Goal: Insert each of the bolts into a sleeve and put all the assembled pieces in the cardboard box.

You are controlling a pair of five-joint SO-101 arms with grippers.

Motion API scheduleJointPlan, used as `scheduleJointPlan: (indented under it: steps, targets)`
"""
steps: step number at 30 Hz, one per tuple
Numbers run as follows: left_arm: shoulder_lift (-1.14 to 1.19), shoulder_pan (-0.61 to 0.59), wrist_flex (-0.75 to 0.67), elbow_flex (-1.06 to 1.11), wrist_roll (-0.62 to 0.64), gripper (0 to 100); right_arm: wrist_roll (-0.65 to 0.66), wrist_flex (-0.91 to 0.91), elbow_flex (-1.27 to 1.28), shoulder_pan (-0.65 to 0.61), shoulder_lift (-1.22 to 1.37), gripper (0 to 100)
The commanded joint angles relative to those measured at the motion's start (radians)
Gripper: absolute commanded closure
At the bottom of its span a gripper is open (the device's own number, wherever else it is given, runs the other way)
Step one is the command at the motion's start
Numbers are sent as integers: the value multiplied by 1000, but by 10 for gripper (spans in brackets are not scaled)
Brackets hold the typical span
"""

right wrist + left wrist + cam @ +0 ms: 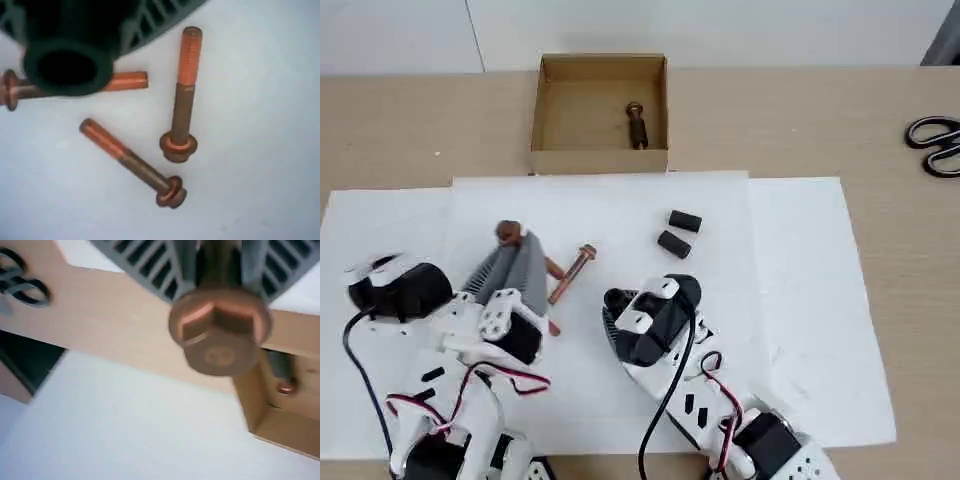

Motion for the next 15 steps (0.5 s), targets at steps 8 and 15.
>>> scheduleJointPlan:
  steps: [8,15]
  targets:
    - [-9,114,-38,39,14,995,-2,-28,-14,-61,-19,996]
    - [-9,163,-38,54,14,995,-2,-56,-14,-61,-19,996]
